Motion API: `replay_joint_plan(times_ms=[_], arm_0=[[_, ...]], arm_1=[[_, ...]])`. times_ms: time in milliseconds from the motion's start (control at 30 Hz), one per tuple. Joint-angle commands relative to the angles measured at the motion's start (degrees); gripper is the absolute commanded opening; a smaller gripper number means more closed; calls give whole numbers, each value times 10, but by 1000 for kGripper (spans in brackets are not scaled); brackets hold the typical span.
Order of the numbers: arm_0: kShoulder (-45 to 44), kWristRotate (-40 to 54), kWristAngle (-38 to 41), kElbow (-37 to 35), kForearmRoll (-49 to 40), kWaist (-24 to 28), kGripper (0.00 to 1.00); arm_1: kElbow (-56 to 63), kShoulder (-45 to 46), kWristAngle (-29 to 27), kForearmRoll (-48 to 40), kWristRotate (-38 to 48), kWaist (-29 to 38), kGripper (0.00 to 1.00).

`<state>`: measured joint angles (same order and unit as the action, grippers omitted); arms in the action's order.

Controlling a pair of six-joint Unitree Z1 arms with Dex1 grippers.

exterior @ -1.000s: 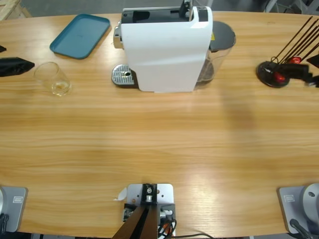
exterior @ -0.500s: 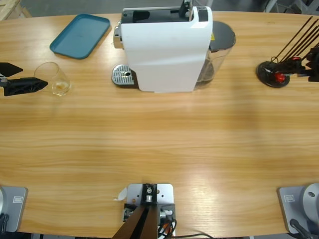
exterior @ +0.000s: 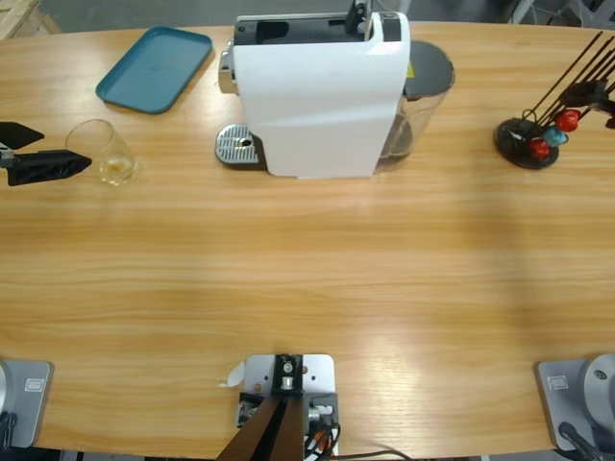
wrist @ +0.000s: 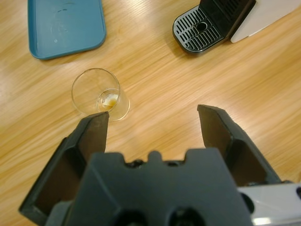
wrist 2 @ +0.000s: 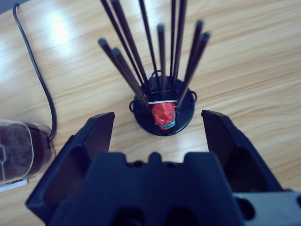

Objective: Pour coffee

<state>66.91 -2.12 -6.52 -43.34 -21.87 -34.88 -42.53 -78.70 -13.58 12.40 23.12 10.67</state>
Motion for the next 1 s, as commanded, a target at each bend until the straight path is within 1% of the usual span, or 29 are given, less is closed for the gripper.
replay_joint_plan(times_ms=[33, 533, 600, 667, 1000], arm_0=[[-5, -12, -15, 23, 7, -4, 816], [-6, -14, -16, 23, 7, -3, 816], [-6, -14, -16, 23, 8, -3, 816], [-5, -14, -16, 24, 8, -3, 816], [-1, -16, -17, 24, 9, -3, 816]], arm_1=[[15, -35, 10, -7, 7, -9, 812], [13, -61, 10, 1, 19, -9, 806], [13, -62, 8, 1, 19, -9, 797], [13, -62, 8, 1, 19, -9, 757], [8, -74, 3, 2, 21, -24, 752]])
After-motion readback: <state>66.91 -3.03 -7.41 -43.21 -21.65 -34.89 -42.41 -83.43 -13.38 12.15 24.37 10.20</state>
